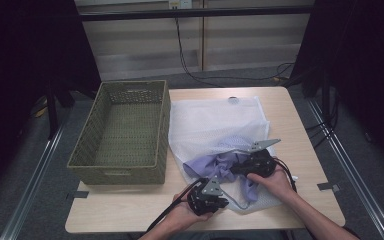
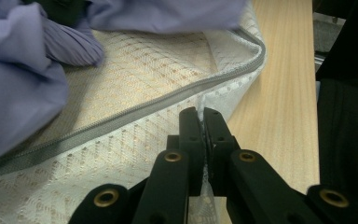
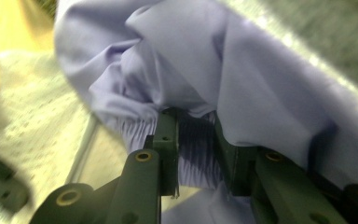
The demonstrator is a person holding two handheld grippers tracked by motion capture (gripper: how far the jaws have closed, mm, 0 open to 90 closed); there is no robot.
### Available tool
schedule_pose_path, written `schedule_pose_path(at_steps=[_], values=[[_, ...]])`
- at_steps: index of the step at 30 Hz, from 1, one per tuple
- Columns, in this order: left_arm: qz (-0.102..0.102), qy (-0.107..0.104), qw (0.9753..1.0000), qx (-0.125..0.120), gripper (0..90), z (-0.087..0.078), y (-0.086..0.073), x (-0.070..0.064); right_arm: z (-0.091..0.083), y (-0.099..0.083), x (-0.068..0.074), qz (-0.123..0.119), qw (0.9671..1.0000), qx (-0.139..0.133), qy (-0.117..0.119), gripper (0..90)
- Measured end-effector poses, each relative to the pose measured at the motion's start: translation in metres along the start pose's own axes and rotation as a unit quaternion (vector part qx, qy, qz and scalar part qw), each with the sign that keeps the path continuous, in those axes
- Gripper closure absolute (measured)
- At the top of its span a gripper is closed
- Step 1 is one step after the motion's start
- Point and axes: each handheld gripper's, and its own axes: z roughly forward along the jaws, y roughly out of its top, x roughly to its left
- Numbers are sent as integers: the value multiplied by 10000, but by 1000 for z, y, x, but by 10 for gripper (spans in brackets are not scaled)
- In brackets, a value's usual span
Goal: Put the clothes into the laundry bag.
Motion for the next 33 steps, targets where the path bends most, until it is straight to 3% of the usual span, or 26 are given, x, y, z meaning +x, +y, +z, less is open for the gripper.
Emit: schedule_pose_path(at_steps=[9,26,28,33], values=[[23,8,10000,9,882,0,0,0,8,9,-11,190,9997,-9,-118,716],[93,-29,9999,49,886,0,1,1,17,29,-25,242,9987,-31,-454,681],[212,-20,9997,152,889,-2,1,2,17,32,-27,205,9985,-21,-501,678],[191,-30,9997,131,891,-1,1,1,20,36,-32,344,9978,-133,-558,666]])
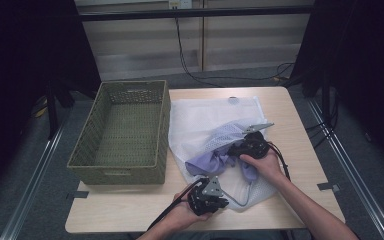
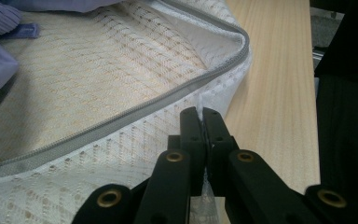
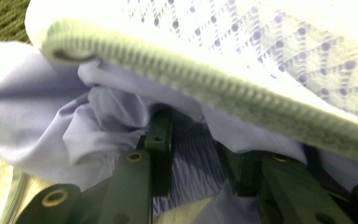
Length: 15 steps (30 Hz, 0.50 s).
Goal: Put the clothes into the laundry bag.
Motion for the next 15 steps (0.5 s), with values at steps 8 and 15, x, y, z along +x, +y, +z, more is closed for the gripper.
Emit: schedule_pose_path(at_steps=[8,15], values=[[-22,-2,10000,-18,892,0,0,0,6,7,-6,157,9996,-107,-193,656],[-54,-12,10000,-36,893,1,0,0,9,11,-8,235,9985,-279,-411,651]])
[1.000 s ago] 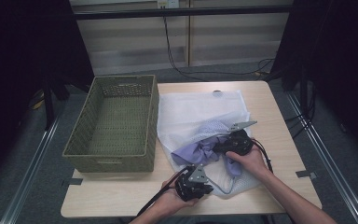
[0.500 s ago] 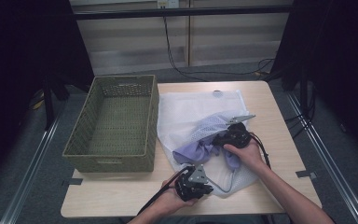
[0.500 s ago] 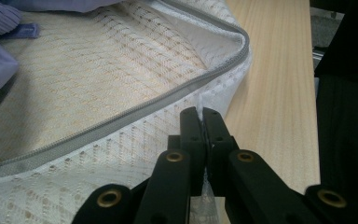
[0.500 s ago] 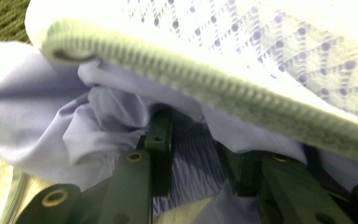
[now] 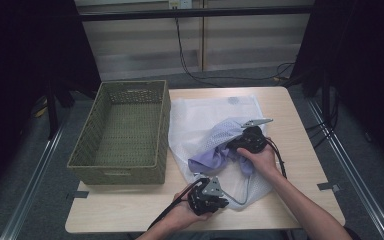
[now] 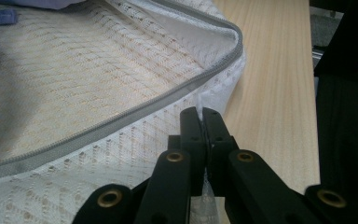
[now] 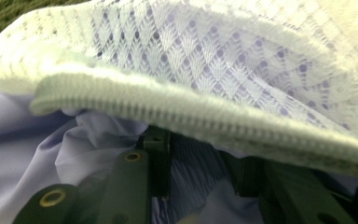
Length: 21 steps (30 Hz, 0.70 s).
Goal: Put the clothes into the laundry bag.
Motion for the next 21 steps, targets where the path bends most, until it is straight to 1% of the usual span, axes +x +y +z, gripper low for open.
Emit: schedule_pose_path(at_steps=[2,3,4,5,8,10,11,12,13,14,15,16,17,18,19,20,21], values=[[22,13,10000,1,893,0,0,0,1,-2,0,-36,10000,-15,-8,641],[14,6,10000,-15,893,0,0,-1,0,-3,4,-111,9999,60,59,616],[18,9,10000,-20,892,0,0,-1,-2,-3,6,-128,9998,102,120,603],[33,7,10000,-7,892,0,0,-1,-4,-3,6,-168,9997,73,148,592],[26,4,10000,-24,892,0,0,-1,-13,-3,9,-140,9995,38,269,561],[20,7,10000,-26,891,0,-1,-1,-18,-3,12,-178,9989,35,424,547],[12,9,10000,21,891,0,0,0,-21,-3,14,-226,9985,64,489,538],[12,9,10000,21,892,0,0,0,-21,-3,14,-226,9985,64,489,538],[0,-3,10000,17,891,0,0,0,-27,-3,21,-293,9978,22,593,535],[0,-3,10000,17,891,0,0,0,-27,-3,21,-293,9978,22,593,535],[-10,7,10000,14,891,0,0,0,-35,-3,28,-410,9965,-49,721,549],[-21,-2,10000,3,892,0,0,0,-39,-3,33,-448,9958,-72,801,568],[-31,-5,10000,-4,891,0,0,0,-43,-4,36,-505,9947,-116,884,573],[-31,-5,10000,-4,891,0,0,0,-43,-4,36,-505,9947,-116,884,573],[-45,-24,10000,-46,891,0,-1,0,-46,-4,40,-539,9936,-141,978,584],[-42,-15,10000,0,891,0,0,0,-49,-5,46,-606,9906,-199,1214,594],[-68,-23,9999,-78,892,1,-1,0,-49,-4,49,-648,9895,-218,1274,587]])
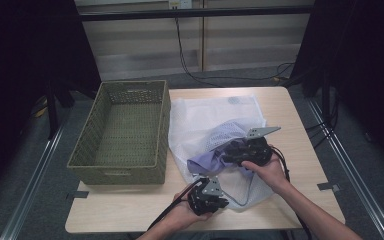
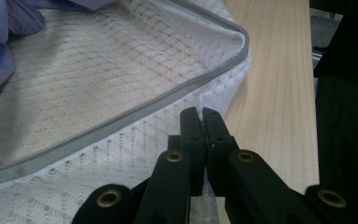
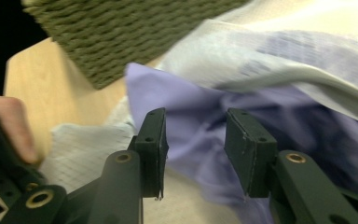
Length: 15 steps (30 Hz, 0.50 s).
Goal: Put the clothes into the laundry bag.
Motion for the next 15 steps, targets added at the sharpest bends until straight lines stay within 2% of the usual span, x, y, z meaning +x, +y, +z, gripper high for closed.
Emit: schedule_pose_path(at_steps=[3,7,8,9,10,11,14,15], values=[[34,20,10000,75,891,-1,1,0,10,5,5,-51,9998,-38,207,568],[86,24,9999,99,892,-1,1,0,23,13,11,-92,9995,-64,299,524],[86,22,9999,107,891,-1,1,0,31,18,15,-195,9991,-6,369,509],[86,22,9999,107,891,-1,1,0,31,18,15,-195,9991,-6,369,509],[102,40,9999,122,891,-1,1,0,41,22,18,-240,9987,45,451,487],[102,40,9999,122,891,-1,1,0,41,22,18,-240,9987,45,451,487],[95,35,9999,40,891,0,0,-1,60,26,21,-306,9980,242,488,439],[86,55,9999,69,891,-1,0,-1,60,26,21,-306,9980,242,488,439]])
